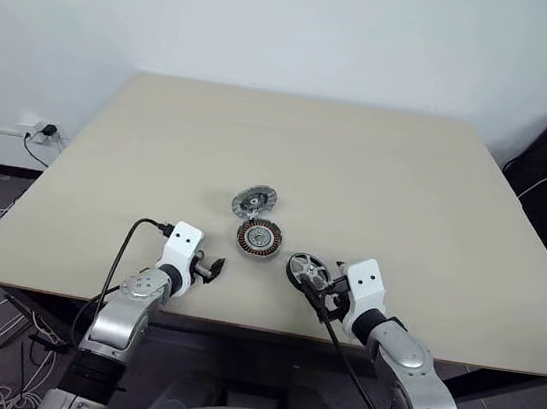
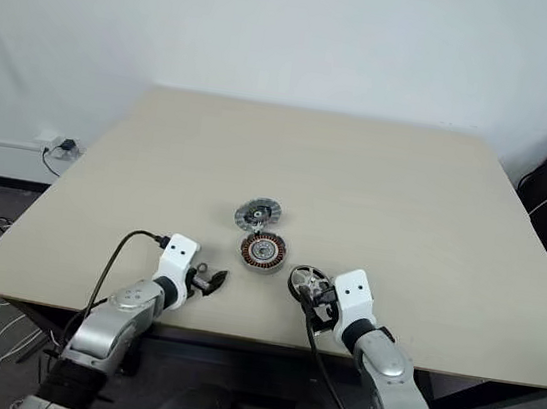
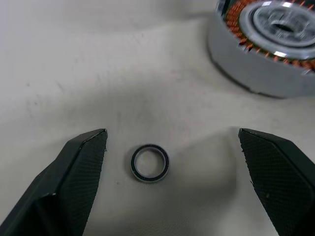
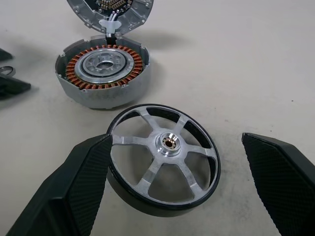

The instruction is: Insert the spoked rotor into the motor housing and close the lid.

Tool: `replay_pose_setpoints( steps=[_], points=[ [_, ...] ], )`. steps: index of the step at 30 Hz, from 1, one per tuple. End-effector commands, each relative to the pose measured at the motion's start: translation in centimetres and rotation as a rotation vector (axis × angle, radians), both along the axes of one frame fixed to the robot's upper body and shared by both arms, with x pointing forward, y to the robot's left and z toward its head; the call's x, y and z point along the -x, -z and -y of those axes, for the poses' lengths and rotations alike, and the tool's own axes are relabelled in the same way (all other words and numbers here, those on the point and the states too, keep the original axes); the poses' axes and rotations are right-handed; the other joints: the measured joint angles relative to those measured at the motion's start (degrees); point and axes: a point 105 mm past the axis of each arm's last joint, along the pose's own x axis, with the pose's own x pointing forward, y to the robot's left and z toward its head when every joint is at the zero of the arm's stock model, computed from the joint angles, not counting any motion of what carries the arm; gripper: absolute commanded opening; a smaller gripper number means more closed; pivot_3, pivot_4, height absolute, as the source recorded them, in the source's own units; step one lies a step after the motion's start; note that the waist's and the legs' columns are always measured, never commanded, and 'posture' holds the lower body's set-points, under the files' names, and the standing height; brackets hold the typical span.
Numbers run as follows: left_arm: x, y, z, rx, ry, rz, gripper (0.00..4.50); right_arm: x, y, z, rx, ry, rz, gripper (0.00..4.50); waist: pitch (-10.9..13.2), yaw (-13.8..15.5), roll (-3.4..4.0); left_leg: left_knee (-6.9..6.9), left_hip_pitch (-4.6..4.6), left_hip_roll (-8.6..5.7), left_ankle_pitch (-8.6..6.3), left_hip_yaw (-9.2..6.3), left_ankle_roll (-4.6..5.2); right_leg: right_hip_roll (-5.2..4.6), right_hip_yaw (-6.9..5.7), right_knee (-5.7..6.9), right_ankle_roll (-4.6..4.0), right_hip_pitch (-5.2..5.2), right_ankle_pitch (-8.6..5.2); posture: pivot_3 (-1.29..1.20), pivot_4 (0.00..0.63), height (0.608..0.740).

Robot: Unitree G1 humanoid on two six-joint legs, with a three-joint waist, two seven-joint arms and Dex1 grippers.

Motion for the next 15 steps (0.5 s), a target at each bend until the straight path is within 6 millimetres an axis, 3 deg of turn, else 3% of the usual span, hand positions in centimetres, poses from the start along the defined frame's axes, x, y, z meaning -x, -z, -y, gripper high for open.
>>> replay_pose_setpoints(
  steps=[1,4,14,15],
  points=[
    [-0.4,-0.1,0.0,-0.015,0.002,-0.002,4.5,-0.4,-1.2,0.2,-0.013,0.012,0.057,4.48,0.0,0.0,0.02,0.01,0.0,0.0,0.0,0.0,0.0,0.0,0.0,0.01,0.0,0.0,0.0,0.0,0.0,0.74],
    [-0.1,0.3,-0.2,-0.016,-0.002,-0.02,3.91,-0.4,-1.2,0.2,-0.014,0.019,0.057,4.5,0.0,0.0,0.05,0.02,0.02,0.01,0.01,0.0,-0.02,0.0,0.01,0.06,0.07,0.01,-0.04,0.0,0.0,0.74],
    [0.8,0.7,-1.0,-0.031,-0.023,-0.054,0.7,-0.4,-1.1,0.1,-0.02,0.023,0.057,4.5,-0.3,0.0,0.16,0.02,0.03,0.0,0.0,0.0,0.0,-0.01,0.02,0.05,0.2,0.02,-0.12,0.0,0.0,0.74],
    [0.9,0.7,-1.0,-0.034,-0.023,-0.057,0.67,-0.4,-1.1,0.1,-0.02,0.022,0.057,4.5,-0.3,0.0,0.16,0.02,0.03,0.0,0.0,0.0,0.0,-0.01,0.03,0.05,0.2,0.02,-0.12,0.0,0.0,0.74]
  ],
)
